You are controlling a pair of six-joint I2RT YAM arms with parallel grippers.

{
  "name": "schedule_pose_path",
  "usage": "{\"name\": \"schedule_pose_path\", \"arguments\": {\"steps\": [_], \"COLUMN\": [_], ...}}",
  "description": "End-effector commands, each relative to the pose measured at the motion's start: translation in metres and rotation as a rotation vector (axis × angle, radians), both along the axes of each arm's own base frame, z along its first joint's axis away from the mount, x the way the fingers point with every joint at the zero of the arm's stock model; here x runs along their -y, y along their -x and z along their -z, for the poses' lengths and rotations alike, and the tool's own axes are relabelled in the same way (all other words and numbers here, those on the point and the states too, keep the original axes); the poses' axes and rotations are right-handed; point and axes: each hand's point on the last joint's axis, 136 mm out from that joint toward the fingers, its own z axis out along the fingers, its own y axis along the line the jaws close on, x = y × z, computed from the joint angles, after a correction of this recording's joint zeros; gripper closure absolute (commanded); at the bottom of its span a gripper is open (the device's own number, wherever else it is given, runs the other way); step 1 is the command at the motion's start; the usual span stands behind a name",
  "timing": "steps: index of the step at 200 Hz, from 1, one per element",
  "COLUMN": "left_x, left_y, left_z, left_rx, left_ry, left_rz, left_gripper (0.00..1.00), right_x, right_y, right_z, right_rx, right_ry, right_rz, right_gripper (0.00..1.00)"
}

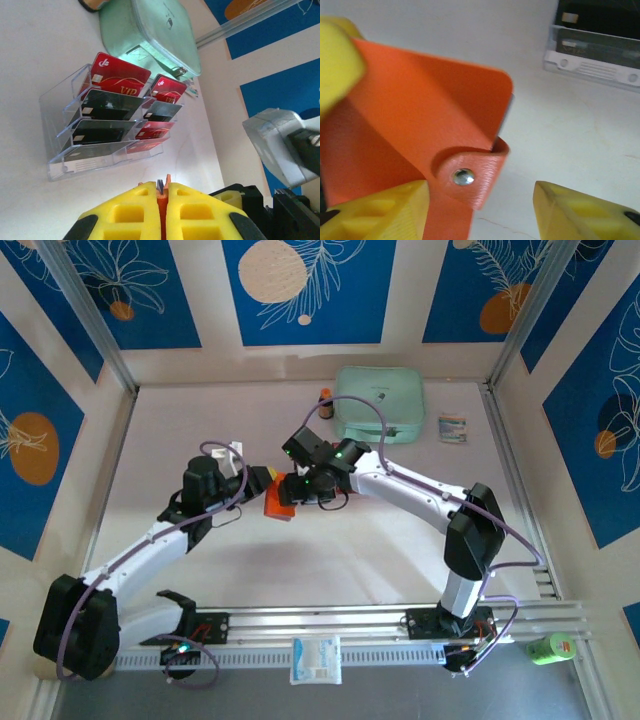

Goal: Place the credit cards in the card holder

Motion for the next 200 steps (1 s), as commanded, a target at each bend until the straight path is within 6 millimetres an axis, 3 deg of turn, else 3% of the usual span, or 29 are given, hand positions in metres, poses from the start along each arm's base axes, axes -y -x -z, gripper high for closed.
{"name": "schedule_pose_path", "arguments": {"steps": [1, 58, 110, 149, 200], "left_x": [0.003, 0.006, 0.008, 0.008, 0.009], "left_y": [-0.003, -0.002, 0.000, 0.000, 0.000], "left_z": [-0.031, -0.034, -0.042, -0.040, -0.039], "left_rx": [0.086, 0.092, 0.109, 0.105, 0.104], "left_ry": [0.023, 0.043, 0.058, 0.052, 0.048], "left_rz": [0.005, 0.006, 0.015, 0.014, 0.019], "left_gripper": [1.00, 1.00, 1.00, 1.00, 1.00], "right_x": [0.026, 0.041, 0.061, 0.058, 0.028], "right_y": [0.000, -0.006, -0.006, 0.003, 0.008], "right_z": [0.016, 0.031, 0.044, 0.009, -0.034], "right_rx": [-0.006, -0.020, -0.055, 0.008, 0.091], "right_ry": [0.101, 0.082, 0.063, -0.054, -0.104], "right_rz": [0.060, 0.122, 0.181, 0.172, 0.091], "right_gripper": [0.50, 0.77, 0.85, 0.81, 0.73]}}
